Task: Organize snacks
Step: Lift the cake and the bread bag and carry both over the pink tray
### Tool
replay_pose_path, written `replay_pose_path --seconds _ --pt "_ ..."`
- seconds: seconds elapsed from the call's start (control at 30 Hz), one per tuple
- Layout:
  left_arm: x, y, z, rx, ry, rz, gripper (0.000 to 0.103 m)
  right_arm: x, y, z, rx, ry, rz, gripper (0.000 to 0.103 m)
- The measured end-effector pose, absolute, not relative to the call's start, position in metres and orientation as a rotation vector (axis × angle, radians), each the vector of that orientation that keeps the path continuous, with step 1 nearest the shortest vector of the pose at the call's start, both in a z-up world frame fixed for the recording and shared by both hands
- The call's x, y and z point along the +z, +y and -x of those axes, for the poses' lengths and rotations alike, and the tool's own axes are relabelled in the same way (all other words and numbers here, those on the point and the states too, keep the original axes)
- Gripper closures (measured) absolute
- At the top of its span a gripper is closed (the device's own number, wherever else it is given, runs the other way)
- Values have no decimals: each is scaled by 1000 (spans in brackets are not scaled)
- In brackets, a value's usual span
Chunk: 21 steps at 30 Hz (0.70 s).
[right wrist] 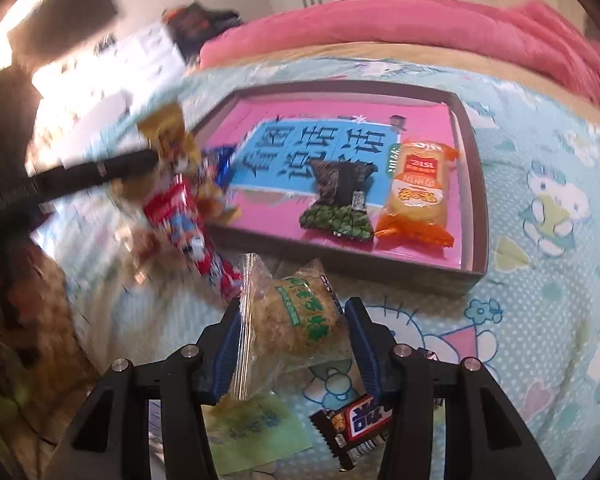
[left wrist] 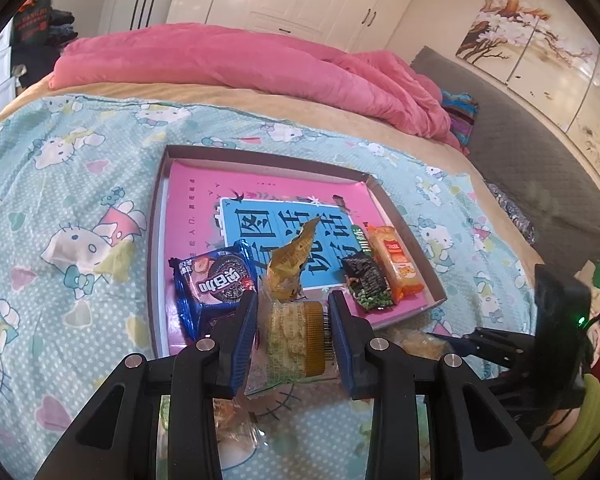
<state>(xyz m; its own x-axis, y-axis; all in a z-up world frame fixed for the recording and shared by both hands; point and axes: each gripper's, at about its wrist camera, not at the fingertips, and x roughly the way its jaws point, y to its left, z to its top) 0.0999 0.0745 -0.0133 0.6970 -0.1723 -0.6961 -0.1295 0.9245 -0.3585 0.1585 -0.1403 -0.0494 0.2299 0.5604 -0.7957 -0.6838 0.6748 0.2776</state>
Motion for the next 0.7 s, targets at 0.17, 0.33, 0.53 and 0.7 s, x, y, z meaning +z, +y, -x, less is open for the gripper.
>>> replay_pose_path --seconds 0.17,0.33,0.53,0.7 --pt "-19 76 -108 -15 818 398 66 -49 -148 -166 872 1048 50 53" --pt "-24 75 -117 -11 829 384 66 -46 -157 -176 900 1058 -71 54" --pt "-28 70 -127 -15 834 365 66 -34 -159 -179 919 1009 -121 54" --pt "-31 66 -134 -21 841 343 66 -27 -163 -180 913 973 -143 54"
